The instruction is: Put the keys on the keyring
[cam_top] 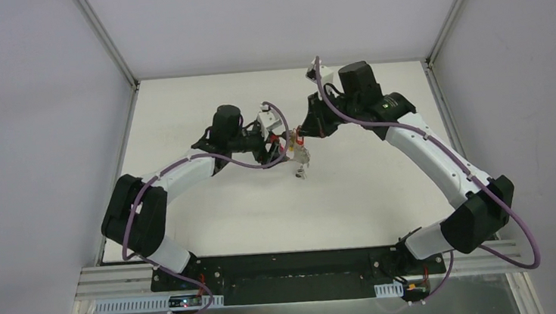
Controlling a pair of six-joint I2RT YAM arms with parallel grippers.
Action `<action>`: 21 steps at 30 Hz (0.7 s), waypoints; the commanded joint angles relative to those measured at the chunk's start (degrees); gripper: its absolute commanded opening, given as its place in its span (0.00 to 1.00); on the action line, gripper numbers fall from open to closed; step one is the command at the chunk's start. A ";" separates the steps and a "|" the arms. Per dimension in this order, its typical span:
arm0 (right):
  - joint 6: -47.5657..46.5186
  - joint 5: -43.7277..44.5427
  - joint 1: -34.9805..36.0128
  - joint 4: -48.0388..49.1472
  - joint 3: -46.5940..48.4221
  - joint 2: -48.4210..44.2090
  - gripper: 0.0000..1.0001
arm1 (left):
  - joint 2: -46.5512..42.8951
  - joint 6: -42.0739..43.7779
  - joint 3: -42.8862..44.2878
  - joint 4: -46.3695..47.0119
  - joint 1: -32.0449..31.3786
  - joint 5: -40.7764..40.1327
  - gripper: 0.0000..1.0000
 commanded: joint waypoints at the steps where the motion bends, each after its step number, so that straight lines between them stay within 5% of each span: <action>1: 1.38 -2.37 -1.32 3.54 0.81 -1.00 0.00 | 0.08 0.64 1.36 5.61 0.70 5.23 0.66; 5: 1.66 -2.91 -1.69 3.72 0.60 -0.41 0.00 | 1.29 -1.57 2.48 6.78 0.77 7.94 0.50; 15: 2.51 -4.18 -3.05 4.54 -0.06 -0.54 0.00 | 5.03 -8.21 5.18 10.65 1.30 12.28 0.43; 21: 2.40 -3.92 -3.83 4.75 -0.60 -0.85 0.00 | 6.38 -13.10 5.00 14.16 2.19 14.82 0.19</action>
